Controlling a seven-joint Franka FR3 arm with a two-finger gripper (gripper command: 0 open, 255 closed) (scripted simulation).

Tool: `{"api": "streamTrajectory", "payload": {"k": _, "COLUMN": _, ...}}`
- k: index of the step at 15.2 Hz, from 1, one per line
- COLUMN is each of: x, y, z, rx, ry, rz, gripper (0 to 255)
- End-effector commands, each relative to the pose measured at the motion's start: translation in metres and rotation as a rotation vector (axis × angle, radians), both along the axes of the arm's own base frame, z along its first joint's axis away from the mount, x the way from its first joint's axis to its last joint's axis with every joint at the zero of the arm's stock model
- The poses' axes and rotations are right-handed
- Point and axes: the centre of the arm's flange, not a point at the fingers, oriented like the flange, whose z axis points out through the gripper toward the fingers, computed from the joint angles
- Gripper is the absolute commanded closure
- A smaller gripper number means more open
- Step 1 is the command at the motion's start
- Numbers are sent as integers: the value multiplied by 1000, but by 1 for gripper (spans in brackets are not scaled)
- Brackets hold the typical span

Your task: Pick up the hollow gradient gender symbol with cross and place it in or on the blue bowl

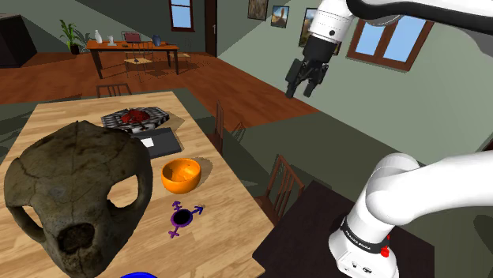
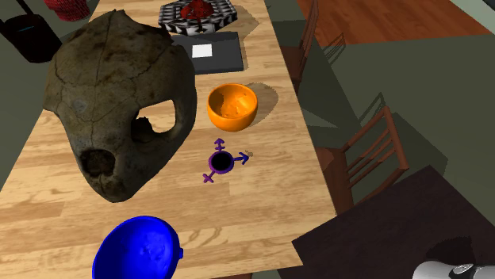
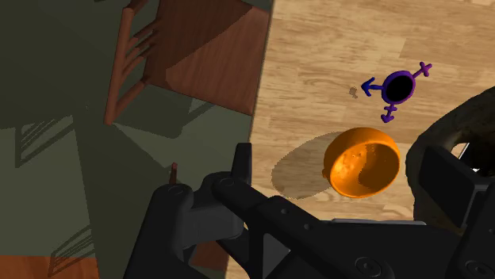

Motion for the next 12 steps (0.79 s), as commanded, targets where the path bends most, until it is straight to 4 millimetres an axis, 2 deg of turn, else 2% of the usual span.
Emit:
{"api": "streamTrajectory", "payload": {"k": 1, "x": 0, "y": 0, "z": 0, "rx": 0, "ry": 0, "rz": 0, "gripper": 0}}
{"api": "streamTrajectory", "payload": {"k": 12, "x": 85, "y": 65, "z": -103, "rx": -2, "ry": 50, "rz": 59, "gripper": 0}}
